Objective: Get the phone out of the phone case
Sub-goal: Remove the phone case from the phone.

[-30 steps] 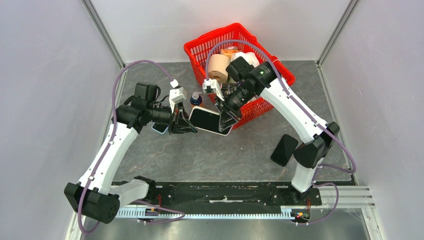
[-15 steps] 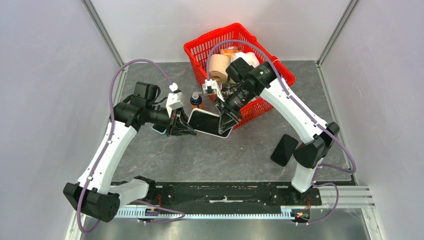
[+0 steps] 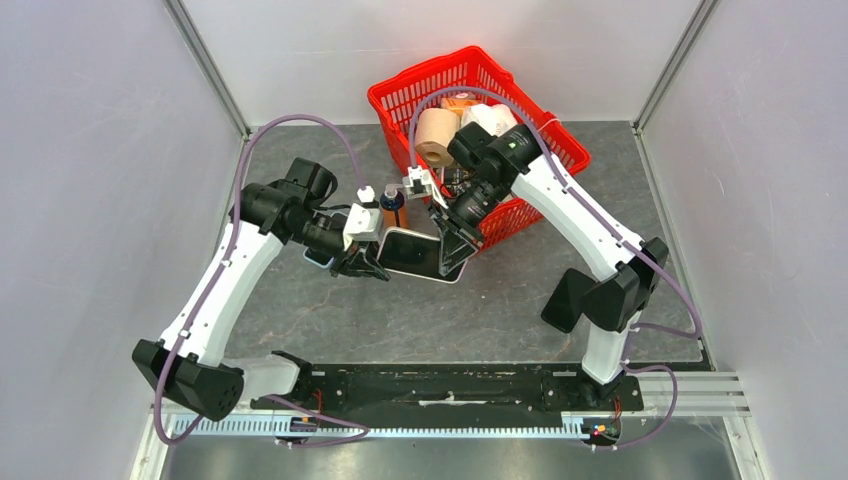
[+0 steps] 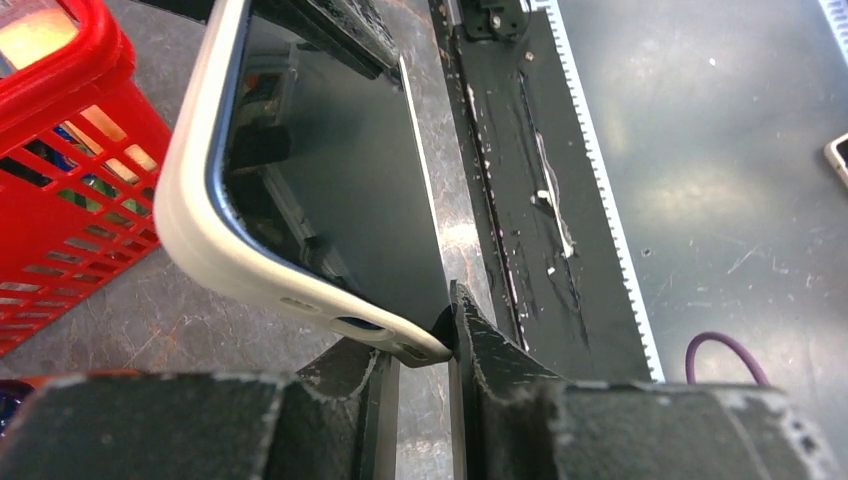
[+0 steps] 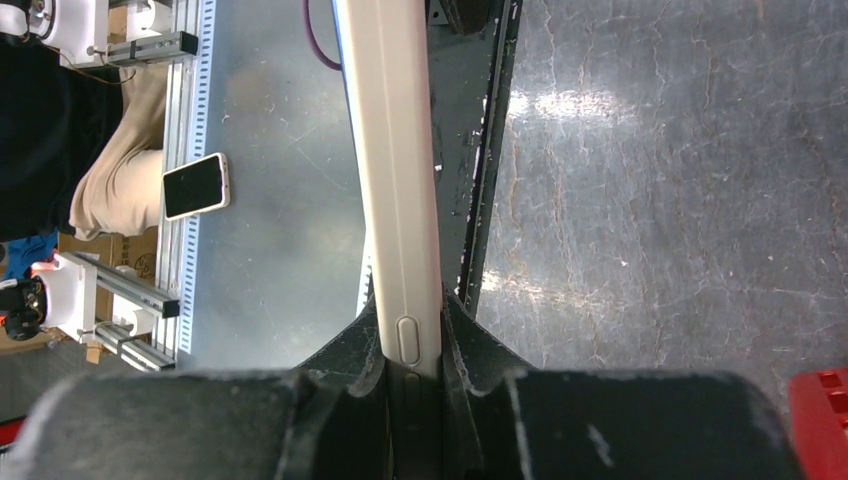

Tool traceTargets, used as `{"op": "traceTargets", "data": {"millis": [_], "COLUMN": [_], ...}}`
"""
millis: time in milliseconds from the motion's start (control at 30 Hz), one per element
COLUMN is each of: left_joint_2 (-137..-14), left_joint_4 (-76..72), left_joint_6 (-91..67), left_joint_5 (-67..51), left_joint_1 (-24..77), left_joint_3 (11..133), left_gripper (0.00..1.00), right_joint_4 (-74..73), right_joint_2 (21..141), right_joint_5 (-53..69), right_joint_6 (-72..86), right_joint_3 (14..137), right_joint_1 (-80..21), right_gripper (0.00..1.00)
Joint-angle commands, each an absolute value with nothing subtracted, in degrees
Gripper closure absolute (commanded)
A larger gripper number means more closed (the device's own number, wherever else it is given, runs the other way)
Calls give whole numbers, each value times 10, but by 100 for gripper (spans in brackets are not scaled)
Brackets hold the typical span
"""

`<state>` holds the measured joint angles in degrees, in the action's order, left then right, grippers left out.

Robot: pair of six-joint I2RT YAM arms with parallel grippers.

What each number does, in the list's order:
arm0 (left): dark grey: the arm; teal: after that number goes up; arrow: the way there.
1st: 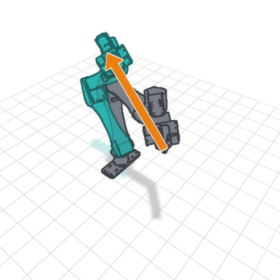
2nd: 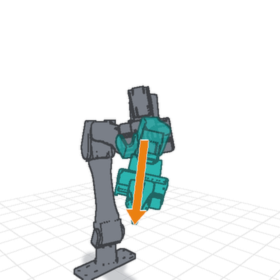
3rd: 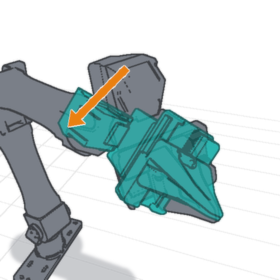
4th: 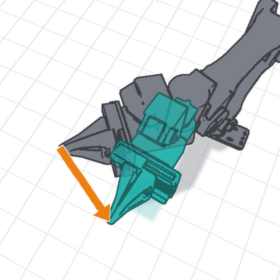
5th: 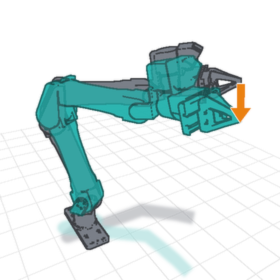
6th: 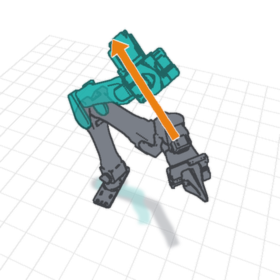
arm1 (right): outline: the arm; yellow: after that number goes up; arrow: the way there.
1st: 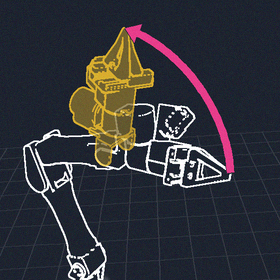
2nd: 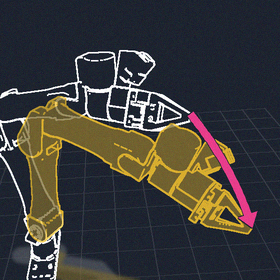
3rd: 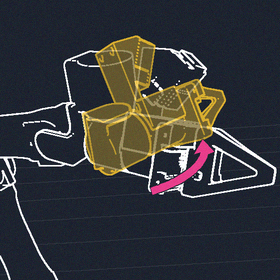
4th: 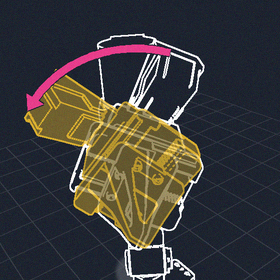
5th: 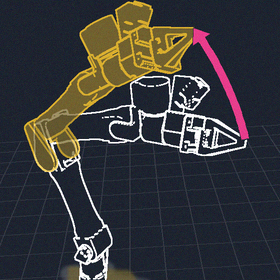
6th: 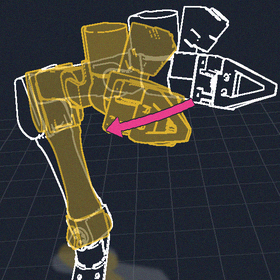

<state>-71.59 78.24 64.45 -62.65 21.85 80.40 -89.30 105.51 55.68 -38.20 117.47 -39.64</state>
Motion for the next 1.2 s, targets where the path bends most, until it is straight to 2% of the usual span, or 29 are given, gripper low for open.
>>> {"op": "traceTargets", "data": {"millis": [0, 567, 1167], "left_joint_2": [-718, -773, -779], "left_joint_4": [808, 750, 662], "left_joint_6": [795, 813, 784], "left_joint_5": [-628, -585, -523], "left_joint_1": [259, 287, 286], "left_joint_3": [836, 893, 881], "left_gripper": [98, 98, 98], "right_joint_4": [-860, -872, -897], "right_joint_2": [1076, 1091, 1089], "right_joint_5": [630, 637, 635], "right_joint_6": [-333, -342, -360], "right_joint_3": [1191, 1194, 1209], "right_joint_1": [-390, -422, -473], "right_gripper": [100, 100, 100]}}
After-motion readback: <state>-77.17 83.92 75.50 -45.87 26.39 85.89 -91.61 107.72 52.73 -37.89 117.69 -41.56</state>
